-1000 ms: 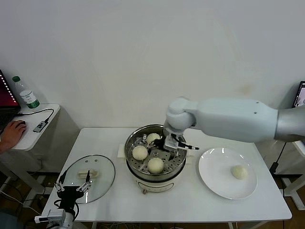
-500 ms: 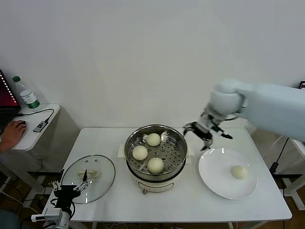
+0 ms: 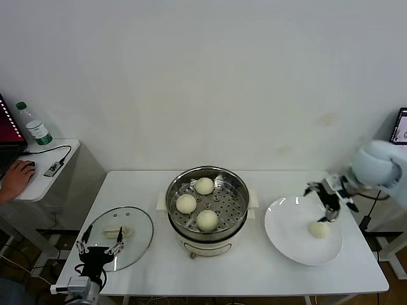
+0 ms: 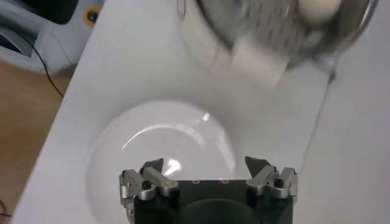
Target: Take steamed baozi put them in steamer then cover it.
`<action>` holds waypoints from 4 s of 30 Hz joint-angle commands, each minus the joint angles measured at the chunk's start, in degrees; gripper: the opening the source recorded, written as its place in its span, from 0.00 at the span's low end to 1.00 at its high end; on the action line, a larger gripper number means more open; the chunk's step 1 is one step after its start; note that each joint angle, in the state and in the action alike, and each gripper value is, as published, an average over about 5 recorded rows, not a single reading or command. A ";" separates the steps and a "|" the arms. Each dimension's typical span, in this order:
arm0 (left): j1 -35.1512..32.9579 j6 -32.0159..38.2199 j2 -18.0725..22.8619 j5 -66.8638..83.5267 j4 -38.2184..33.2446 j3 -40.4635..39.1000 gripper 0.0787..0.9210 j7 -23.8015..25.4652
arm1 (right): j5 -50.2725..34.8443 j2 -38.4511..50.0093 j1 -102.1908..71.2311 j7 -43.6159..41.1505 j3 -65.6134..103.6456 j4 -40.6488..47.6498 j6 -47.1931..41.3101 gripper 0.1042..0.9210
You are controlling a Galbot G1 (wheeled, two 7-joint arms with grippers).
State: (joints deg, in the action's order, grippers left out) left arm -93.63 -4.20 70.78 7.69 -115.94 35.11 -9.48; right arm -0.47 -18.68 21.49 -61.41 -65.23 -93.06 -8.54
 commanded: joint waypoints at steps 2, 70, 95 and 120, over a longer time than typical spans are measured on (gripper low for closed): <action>-0.54 -0.08 0.97 -1.22 -0.26 -0.81 0.88 -0.02 | 11.14 3.23 -34.07 1.41 29.78 6.87 -1.65 0.88; 0.29 -0.20 1.14 -0.69 -0.64 -0.01 0.88 -0.13 | -11.43 -7.53 17.57 2.41 -7.70 4.62 -11.09 0.54; -0.09 0.77 0.54 -0.21 -0.16 1.08 0.88 -0.51 | -42.59 -41.14 18.07 21.62 -15.36 4.57 -33.20 0.57; -0.76 2.06 1.93 -1.29 -0.32 1.69 0.88 -1.15 | -33.95 -40.74 8.68 22.24 -14.84 8.68 -33.17 0.58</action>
State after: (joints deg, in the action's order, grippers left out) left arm -94.38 -2.40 72.71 6.69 -116.38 36.88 -10.61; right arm -35.53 -58.38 32.24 -39.94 -80.29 -85.07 -41.02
